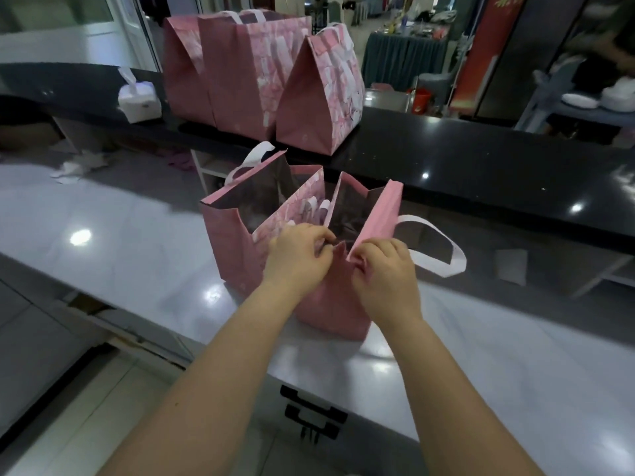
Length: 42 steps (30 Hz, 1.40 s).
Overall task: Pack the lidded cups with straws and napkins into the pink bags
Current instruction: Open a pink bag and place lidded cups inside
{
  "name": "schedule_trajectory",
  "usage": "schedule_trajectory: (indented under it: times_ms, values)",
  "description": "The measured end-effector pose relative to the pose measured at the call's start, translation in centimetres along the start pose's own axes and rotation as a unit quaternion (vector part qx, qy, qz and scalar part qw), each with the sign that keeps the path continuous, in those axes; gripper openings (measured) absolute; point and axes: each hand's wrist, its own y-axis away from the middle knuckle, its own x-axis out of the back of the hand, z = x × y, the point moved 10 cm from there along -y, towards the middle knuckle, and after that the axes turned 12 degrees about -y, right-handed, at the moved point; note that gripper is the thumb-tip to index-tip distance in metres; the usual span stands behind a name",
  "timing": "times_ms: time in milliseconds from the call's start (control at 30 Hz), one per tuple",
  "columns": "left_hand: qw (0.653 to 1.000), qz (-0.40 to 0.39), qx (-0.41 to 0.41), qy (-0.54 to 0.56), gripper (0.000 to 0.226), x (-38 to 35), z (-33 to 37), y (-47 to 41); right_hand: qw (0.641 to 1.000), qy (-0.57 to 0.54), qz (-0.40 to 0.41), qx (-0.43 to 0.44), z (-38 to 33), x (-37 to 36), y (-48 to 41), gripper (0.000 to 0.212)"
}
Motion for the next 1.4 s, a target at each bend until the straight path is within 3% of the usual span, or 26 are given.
schedule_trajectory:
  times_ms: [133,233,400,467,533,600,700,800,967,1100,1167,1300,1400]
  values:
    - [0.992,-0.019,-0.001,0.128,0.019,-1.2,2.8,1.0,0.996,0.004,0.067,-0.061,3.4,3.9,1.5,0.028]
    - [0.986,-0.049,-0.048,0.153,0.020,-2.2,5.5,1.5,0.988,0.037,0.101,-0.107,5.0,6.5,2.2,0.038]
    - [0.991,-0.038,-0.057,0.118,0.025,-2.0,4.2,0.8,0.988,0.063,0.141,-0.029,0.9,6.8,2.8,0.033]
    - [0.990,-0.039,-0.051,0.123,0.026,-2.0,3.1,0.3,0.993,0.088,0.078,-0.011,-0.7,4.5,2.4,0.031]
    - [0.988,-0.043,-0.049,0.138,0.026,-2.1,2.6,0.3,0.990,0.116,-0.051,-0.065,-0.1,0.8,2.2,0.044]
    - [0.988,-0.047,-0.057,0.136,0.026,-2.2,2.3,0.6,0.979,0.093,-0.123,-0.131,1.1,-1.2,2.9,0.047]
    - [0.990,-0.050,-0.068,0.116,0.033,-2.3,1.6,0.7,0.979,0.024,-0.131,-0.157,1.5,-0.9,3.7,0.036]
    - [0.991,-0.022,-0.029,0.131,0.039,-1.3,-0.1,-0.3,0.976,-0.060,-0.131,-0.161,1.2,0.3,4.4,0.037]
    - [0.986,0.015,-0.024,0.167,0.031,0.3,-1.1,-1.5,0.970,-0.073,-0.076,-0.219,2.9,3.6,5.9,0.029]
    - [0.980,0.034,-0.028,0.192,0.030,0.4,-0.6,-2.1,0.982,-0.005,0.050,-0.181,4.3,8.5,6.6,0.019]
    - [0.981,0.045,-0.045,0.183,0.027,0.2,0.0,-2.1,0.973,0.008,0.095,-0.211,6.0,10.6,7.3,0.021]
    - [0.981,0.001,-0.017,0.195,0.027,-2.2,0.0,-1.6,0.945,-0.114,0.160,-0.263,8.5,12.1,9.2,0.033]
    - [0.951,-0.049,0.036,0.303,0.021,-3.9,-0.8,-0.7,0.911,-0.234,0.183,-0.285,9.4,12.0,10.6,0.047]
